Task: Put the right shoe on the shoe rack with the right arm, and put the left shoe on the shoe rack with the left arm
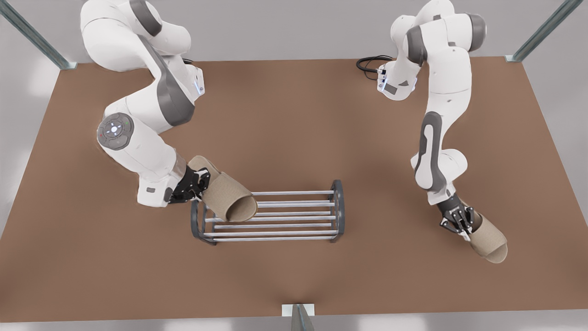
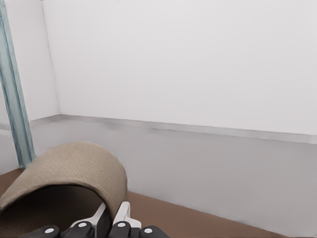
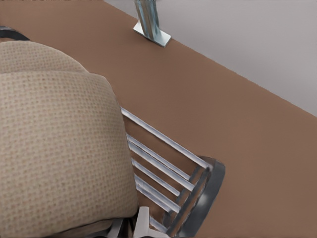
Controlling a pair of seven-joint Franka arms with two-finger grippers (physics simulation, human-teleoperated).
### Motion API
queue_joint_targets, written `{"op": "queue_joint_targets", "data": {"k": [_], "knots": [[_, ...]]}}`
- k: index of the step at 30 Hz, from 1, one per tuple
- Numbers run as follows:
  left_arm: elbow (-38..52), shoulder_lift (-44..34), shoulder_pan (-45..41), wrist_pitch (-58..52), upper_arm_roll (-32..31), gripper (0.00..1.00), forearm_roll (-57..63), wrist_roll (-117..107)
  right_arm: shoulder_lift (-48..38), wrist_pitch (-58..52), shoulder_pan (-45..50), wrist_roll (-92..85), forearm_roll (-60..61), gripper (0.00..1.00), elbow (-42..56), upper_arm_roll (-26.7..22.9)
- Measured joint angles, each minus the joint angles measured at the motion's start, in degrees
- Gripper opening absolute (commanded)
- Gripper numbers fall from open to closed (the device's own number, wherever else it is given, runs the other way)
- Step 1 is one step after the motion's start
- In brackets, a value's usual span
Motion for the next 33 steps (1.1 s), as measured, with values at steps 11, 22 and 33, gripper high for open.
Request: {"op": "queue_joint_targets", "data": {"k": [11,22,33], "knots": [[3.37,-22.36,-32.98,0.43,2.35,0.21,-16.66,0.00,7.98,0.25,24.16,34.69,-3.72,0.21,7.36,-22.52],[16.02,-12.09,-35.76,0.12,-3.42,0.21,-36.55,0.00,10.38,2.42,26.75,58.34,-8.19,0.21,3.82,-23.78],[19.99,-2.58,-35.41,-1.13,-4.71,0.21,-47.01,0.00,10.48,8.67,27.42,72.05,-13.04,0.21,-3.29,-23.69]]}}
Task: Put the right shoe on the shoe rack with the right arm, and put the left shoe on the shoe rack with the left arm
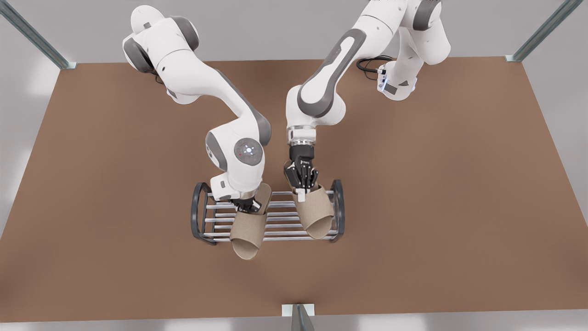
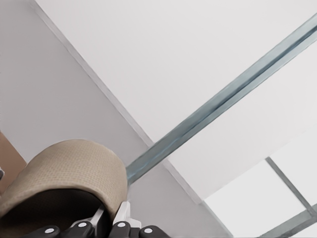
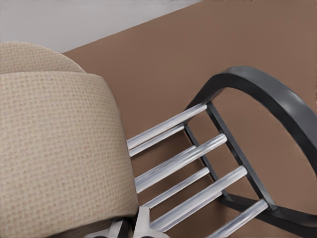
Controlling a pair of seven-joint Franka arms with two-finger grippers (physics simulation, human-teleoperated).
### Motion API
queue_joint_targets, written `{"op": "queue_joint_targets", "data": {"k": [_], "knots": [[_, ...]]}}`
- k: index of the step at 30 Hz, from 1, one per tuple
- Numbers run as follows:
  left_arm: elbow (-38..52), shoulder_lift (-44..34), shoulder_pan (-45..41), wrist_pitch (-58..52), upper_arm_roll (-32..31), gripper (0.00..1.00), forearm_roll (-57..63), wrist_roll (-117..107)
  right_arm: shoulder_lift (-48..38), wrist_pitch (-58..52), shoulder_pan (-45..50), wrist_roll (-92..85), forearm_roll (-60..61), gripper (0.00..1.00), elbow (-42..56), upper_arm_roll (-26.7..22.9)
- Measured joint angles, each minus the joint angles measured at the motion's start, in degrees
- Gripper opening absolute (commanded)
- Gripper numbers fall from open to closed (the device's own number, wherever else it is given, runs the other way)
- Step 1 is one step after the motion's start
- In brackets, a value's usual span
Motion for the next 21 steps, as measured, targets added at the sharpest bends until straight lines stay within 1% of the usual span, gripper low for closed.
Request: {"op": "queue_joint_targets", "data": {"k": [5,11,19,20,21], "knots": [[0.21,1.80,0.16,-0.10,-0.11,0.21,-2.53,0.00,-0.06,2.49,0.09,3.96,-1.28,0.21,-2.40,0.03],[4.65,6.21,2.17,0.17,-0.19,0.21,-4.56,0.00,-0.62,4.79,-0.52,7.29,-3.44,0.21,-6.63,0.24],[4.95,7.30,2.98,0.34,-0.20,0.21,-5.42,0.00,-3.50,6.20,-0.63,10.21,-3.84,0.21,-11.23,1.48],[4.95,7.56,2.98,0.35,-0.20,0.21,-5.45,0.00,-3.64,6.24,-0.61,10.51,-3.85,0.37,-11.41,1.71],[4.95,7.87,3.06,0.36,-0.22,0.21,-5.48,0.00,-3.67,6.24,-0.63,10.80,-3.86,0.51,-11.53,1.82]]}}
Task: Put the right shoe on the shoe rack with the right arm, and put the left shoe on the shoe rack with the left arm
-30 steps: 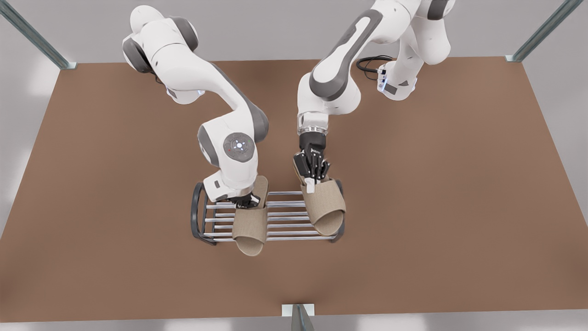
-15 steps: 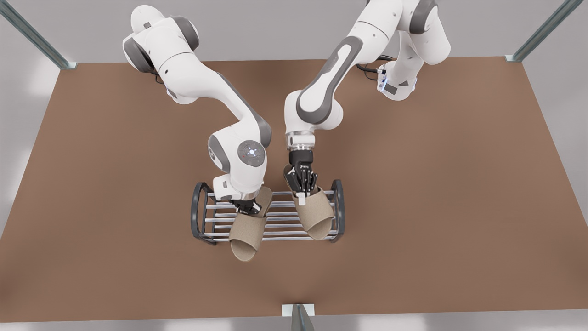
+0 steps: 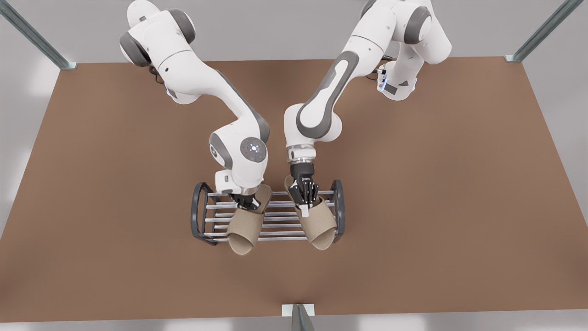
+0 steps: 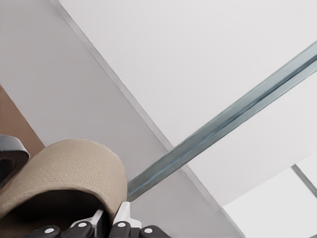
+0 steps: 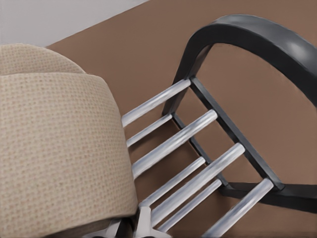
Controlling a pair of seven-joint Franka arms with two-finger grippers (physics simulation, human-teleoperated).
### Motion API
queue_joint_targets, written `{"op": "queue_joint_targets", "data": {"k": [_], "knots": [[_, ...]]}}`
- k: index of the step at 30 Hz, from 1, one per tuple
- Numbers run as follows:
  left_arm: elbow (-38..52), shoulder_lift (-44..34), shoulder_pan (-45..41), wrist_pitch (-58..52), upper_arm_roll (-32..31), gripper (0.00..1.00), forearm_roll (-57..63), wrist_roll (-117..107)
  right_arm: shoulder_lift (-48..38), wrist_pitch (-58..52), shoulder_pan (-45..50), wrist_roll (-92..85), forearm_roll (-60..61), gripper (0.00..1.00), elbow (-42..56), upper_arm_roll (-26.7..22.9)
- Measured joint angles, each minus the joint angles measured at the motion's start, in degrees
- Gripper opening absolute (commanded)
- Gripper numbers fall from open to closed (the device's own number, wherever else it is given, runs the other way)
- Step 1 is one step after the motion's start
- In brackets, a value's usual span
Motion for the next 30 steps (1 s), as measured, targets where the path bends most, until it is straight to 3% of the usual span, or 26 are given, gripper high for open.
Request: {"op": "queue_joint_targets", "data": {"k": [1,2,3,4,13,17,19,23,25,26,27,28,30], "knots": [[0.00,0.36,0.06,0.01,-0.02,0.21,-0.04,0.00,-0.02,0.00,-0.02,0.27,-0.01,0.60,-0.17,0.08],[0.00,0.60,0.08,0.01,-0.05,0.21,-0.06,0.00,-0.02,-0.01,-0.03,0.53,-0.02,0.88,-0.31,0.14],[0.00,0.87,0.09,0.02,-0.06,0.21,-0.08,0.00,-0.04,0.01,-0.04,0.77,-0.04,0.98,-0.52,0.16],[-0.08,1.02,0.08,0.02,-0.07,0.21,-0.10,0.00,-0.08,0.09,-0.04,1.00,-0.09,1.00,-0.88,0.14],[-0.18,2.51,0.10,0.12,-0.69,0.21,-1.19,0.00,-2.87,1.90,-0.73,2.32,-0.26,1.00,-3.81,0.28],[-0.26,3.26,0.10,0.17,-0.94,0.21,-1.56,0.00,-7.60,2.16,-7.11,2.52,0.21,1.00,-6.00,8.81],[-0.26,3.87,0.11,0.18,-0.97,0.21,-1.65,0.00,-10.04,1.63,-8.97,2.39,2.22,1.00,-6.31,10.70],[-0.32,4.57,-0.06,0.19,-1.04,0.21,-1.71,0.00,-15.62,-7.76,-13.93,-1.28,10.85,1.00,4.15,11.26],[-0.34,4.70,-0.20,0.17,-1.04,0.21,-1.72,0.00,-17.48,-12.59,-22.10,-5.42,16.42,1.00,4.94,10.36],[-0.34,4.74,-0.26,0.15,-1.04,0.59,-1.47,-0.01,-19.08,-14.43,-25.40,-8.31,18.53,1.00,2.91,7.49],[-0.42,4.76,-0.30,0.06,-1.02,0.76,-0.85,-0.02,-21.38,-16.00,-27.38,-11.62,19.96,1.00,0.06,4.28],[-0.43,4.78,-0.24,-0.05,-0.99,1.00,0.22,-0.03,-23.50,-17.50,-28.83,-14.90,20.52,1.00,-2.44,2.57],[-0.43,4.79,-0.22,-0.32,-0.95,1.00,2.05,-0.02,-25.07,-20.09,-29.80,-20.93,21.03,1.00,-3.76,1.25]]}}
